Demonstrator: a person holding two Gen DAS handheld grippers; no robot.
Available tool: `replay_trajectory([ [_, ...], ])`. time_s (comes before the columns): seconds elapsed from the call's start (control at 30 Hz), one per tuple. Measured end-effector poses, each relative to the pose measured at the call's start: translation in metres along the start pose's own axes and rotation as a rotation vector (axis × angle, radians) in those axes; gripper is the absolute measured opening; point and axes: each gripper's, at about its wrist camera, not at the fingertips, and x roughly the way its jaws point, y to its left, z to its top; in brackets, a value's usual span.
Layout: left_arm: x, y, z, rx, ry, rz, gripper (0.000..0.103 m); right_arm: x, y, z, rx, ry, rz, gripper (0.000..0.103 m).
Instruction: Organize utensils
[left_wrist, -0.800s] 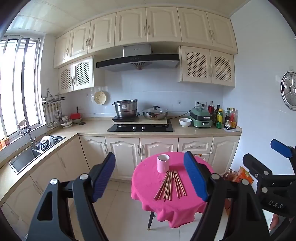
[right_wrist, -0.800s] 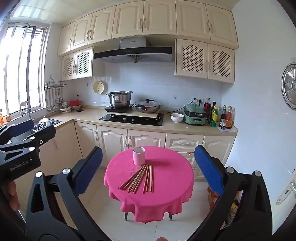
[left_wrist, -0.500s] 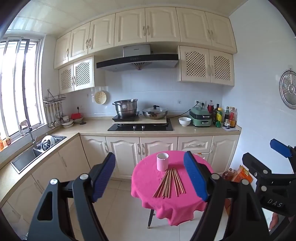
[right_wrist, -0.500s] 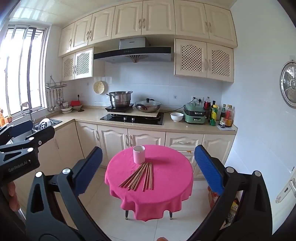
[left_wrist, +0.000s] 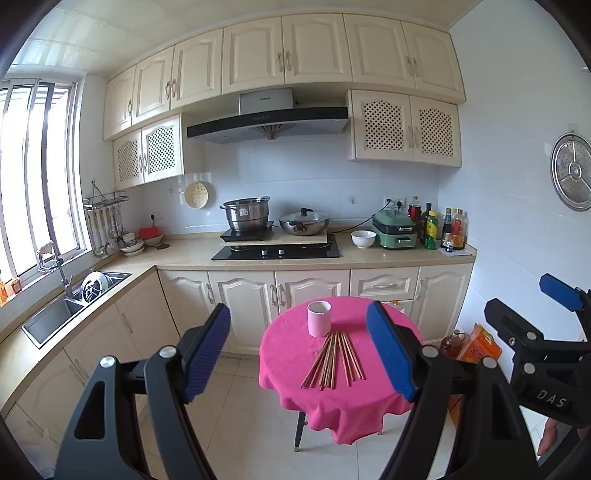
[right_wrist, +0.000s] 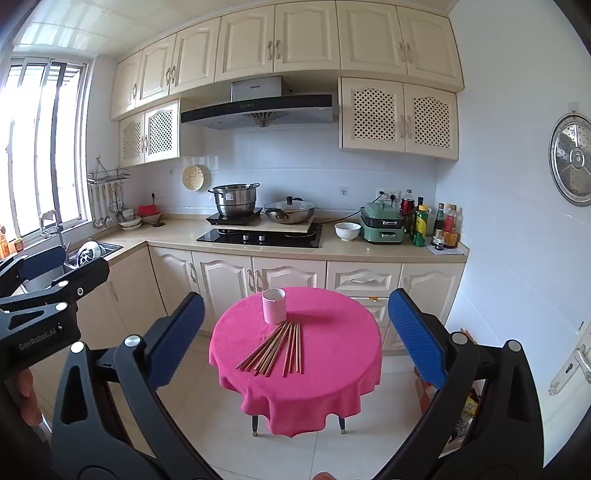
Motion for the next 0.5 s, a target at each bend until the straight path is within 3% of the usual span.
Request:
replay_trajectory([
  [0.5,-0.006,-0.011,-0.002,0.02,0.002,-0.009,0.075,-0.011,-0.012,-0.001,0.018,0.012,-0.008,0.097],
])
